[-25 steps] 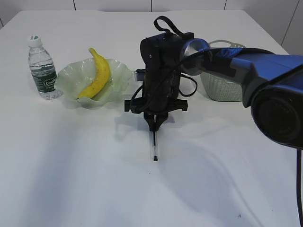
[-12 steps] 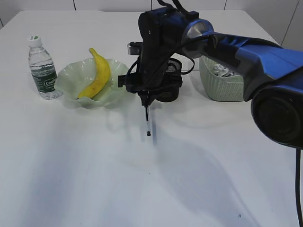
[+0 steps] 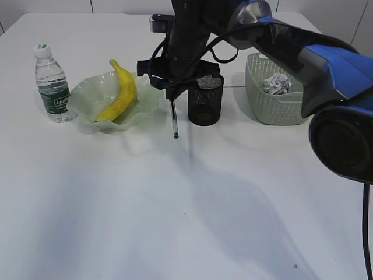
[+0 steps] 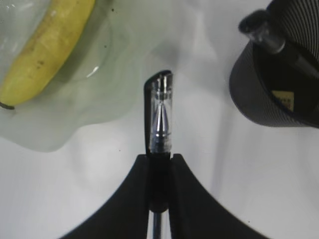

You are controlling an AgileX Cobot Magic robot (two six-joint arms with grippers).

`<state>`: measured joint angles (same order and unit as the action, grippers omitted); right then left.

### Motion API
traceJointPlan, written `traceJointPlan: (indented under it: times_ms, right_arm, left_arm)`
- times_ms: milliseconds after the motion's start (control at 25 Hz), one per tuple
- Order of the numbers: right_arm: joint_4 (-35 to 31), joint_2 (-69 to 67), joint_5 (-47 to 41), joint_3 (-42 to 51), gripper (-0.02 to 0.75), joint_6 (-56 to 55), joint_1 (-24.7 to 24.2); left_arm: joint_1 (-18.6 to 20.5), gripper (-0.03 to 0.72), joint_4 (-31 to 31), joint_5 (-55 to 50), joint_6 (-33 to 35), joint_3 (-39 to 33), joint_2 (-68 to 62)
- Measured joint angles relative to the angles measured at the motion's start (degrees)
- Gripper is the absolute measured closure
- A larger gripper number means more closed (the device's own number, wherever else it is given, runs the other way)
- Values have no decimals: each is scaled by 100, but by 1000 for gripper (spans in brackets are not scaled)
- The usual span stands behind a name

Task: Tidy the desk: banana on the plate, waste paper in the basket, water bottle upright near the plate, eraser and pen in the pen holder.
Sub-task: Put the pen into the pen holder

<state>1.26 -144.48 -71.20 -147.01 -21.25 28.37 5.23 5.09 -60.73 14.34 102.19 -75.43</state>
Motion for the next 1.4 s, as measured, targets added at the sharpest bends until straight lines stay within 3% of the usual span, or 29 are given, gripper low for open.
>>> traceJointPlan:
  times_ms: [400,1040,1400]
  right_arm:
    - [72,0,-32,-790,683,694,0]
    - [1467,0,131,-953,683,1322,-12]
    - [1671,0,671,-953,683,1227,-193]
  left_arm:
    - [0,428,-10,76,0,0,-124]
    - [0,428,-221,426,0,0,-124]
    - [0,428,-221,436,0,0,-124]
